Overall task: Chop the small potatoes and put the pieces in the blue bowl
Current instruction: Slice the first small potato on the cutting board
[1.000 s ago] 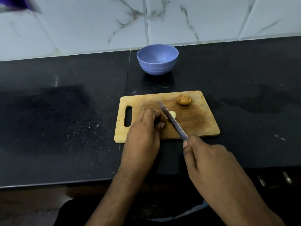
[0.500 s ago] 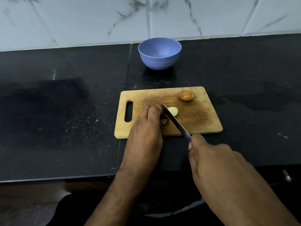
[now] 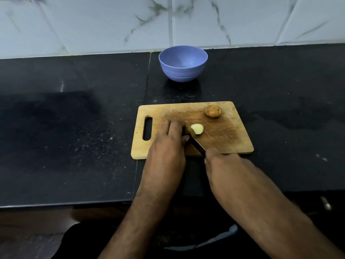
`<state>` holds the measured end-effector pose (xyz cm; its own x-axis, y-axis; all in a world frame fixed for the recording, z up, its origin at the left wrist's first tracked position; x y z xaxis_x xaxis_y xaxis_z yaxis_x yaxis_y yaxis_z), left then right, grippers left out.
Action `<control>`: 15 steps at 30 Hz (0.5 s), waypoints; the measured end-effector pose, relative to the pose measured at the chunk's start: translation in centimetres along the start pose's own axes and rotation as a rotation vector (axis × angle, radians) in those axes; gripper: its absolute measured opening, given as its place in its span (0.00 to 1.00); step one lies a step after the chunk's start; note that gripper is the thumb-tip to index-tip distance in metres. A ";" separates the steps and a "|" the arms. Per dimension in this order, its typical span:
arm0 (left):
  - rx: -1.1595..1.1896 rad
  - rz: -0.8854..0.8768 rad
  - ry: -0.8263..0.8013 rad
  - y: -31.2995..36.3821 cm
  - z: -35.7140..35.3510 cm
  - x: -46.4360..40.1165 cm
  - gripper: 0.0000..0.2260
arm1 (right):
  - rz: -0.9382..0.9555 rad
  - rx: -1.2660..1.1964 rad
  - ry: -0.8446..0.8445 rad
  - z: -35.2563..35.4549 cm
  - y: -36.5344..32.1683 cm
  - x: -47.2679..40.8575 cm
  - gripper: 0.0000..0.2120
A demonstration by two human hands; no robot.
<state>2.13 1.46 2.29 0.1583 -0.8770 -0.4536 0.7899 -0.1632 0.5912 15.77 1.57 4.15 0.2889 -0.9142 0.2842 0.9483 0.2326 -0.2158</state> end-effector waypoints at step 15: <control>0.154 -0.019 -0.002 -0.6 0.5 0.2 0.16 | 0.006 -0.292 0.067 1.4 3.4 1.0 0.16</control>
<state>1.41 1.13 2.22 0.1430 -0.8743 -0.4639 0.6925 -0.2465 0.6780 19.46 1.94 4.97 0.2762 -0.9351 0.2219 0.8659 0.1420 -0.4795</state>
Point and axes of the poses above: each hand's wrist, its own x-axis away from the middle knuckle, its own z-axis out of the back of the hand, y = z × x, the point moved 4 cm from there along -x, towards the middle knuckle, and after that the axes turned 6 degrees about -z, right-handed, at the moved point
